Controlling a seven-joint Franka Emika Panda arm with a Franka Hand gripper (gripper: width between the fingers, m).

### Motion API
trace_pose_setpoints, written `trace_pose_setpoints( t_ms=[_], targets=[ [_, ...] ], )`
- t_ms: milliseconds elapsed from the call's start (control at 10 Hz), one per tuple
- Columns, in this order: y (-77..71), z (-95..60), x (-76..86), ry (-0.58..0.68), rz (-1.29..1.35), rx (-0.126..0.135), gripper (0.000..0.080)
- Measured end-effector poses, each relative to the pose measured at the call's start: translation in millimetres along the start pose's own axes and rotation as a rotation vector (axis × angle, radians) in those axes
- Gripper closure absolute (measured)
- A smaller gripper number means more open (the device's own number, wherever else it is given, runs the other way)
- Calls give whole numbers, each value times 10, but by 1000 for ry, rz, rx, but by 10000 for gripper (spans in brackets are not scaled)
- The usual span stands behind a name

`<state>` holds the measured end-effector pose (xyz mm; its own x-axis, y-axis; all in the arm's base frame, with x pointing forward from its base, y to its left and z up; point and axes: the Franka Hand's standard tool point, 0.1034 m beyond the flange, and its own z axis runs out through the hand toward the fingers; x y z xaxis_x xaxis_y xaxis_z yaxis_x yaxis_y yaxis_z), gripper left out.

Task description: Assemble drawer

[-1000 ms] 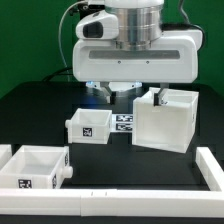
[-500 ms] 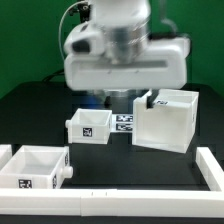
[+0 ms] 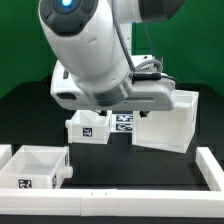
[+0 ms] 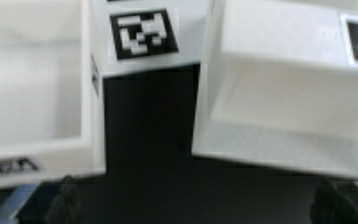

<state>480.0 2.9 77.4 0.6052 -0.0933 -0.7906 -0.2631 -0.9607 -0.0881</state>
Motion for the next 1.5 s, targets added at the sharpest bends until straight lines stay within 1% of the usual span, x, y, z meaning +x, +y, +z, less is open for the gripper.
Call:
trace_pose_setpoints(
  t_ms=[100, 200, 300, 400, 500, 600, 700, 800, 1000, 1200, 1300, 1400, 1500],
  targets=[
    [-10, 47, -1, -77, 37, -4, 150],
    [-37, 130, -21, -152, 89, -14, 150],
    [-73, 181, -47, -231, 126, -25, 150],
    [-84, 182, 4, -233, 114, -24, 150],
    [-87, 180, 0, -232, 113, -24, 150],
    [-83, 235, -18, -248, 127, -22, 150],
    [-59, 380, -42, -281, 143, -24, 150],
    [-64, 488, -61, -296, 144, -29, 150],
    [-89, 617, -77, -308, 142, -45, 150],
    [-109, 629, -80, -309, 135, -48, 150],
    [-110, 633, -79, -310, 135, -48, 170],
    [-112, 635, -79, -310, 135, -49, 170],
    [-113, 637, -79, -310, 134, -49, 330]
  ],
)
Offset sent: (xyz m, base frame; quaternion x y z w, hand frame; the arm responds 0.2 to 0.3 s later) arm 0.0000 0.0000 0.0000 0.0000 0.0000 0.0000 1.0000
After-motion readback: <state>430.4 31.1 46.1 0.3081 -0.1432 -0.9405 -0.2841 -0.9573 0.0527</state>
